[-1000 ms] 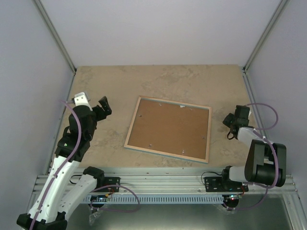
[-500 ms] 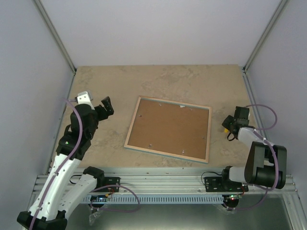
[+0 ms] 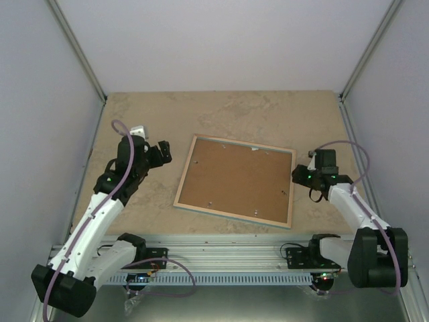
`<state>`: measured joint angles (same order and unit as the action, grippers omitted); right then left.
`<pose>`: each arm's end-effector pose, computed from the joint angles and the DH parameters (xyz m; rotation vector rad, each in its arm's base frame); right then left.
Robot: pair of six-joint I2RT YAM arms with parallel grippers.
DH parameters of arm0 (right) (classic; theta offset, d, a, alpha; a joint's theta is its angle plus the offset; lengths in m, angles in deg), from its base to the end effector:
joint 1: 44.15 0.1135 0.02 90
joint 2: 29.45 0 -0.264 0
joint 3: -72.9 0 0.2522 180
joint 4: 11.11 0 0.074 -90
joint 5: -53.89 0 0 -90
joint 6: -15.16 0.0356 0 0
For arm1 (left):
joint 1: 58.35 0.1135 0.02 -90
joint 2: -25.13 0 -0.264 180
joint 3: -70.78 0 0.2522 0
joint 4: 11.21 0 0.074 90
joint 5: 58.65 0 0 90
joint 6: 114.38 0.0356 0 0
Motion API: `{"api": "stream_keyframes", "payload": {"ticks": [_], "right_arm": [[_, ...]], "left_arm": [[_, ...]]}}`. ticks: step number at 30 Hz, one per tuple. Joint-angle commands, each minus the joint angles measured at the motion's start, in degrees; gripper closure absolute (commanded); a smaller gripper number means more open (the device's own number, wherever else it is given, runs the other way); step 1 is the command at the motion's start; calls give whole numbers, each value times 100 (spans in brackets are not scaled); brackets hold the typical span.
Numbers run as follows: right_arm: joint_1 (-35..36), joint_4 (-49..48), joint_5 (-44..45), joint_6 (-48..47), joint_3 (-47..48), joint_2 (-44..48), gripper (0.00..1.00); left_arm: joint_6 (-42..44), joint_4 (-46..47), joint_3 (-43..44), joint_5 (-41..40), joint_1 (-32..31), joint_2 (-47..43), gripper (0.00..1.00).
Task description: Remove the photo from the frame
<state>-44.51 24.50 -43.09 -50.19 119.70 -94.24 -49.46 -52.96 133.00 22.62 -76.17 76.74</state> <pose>0.2123 0.0030 0.1865 0.4976 2.4773 0.3254 0.1896 -0.0553 0.3104 -0.2252 2.1085 -0.2866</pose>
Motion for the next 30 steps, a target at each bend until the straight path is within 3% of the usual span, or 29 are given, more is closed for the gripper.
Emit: {"api": "stream_keyframes", "payload": {"ticks": [1, 8, 15, 20, 30], "right_arm": [[490, 394, -83, 82, 40, -251, 50], [777, 27, 10, 128, -15, -943, 62], [783, -137, 234, 4, 204, -1333, 86], [783, -259, 392, -110, 544, -1687, 96], [775, -850, 145, -530, 1415, -2846, 99]], "left_arm": [[124, -81, 130, 279, 25, 98, 0], [171, -173, 163, 474, 25, 390, 0], [220, -274, 206, 684, 25, 768, 0], [271, -322, 233, 963, 25, 1075, 0], [363, -471, 393, 1285, 25, 2057, 0]]}}
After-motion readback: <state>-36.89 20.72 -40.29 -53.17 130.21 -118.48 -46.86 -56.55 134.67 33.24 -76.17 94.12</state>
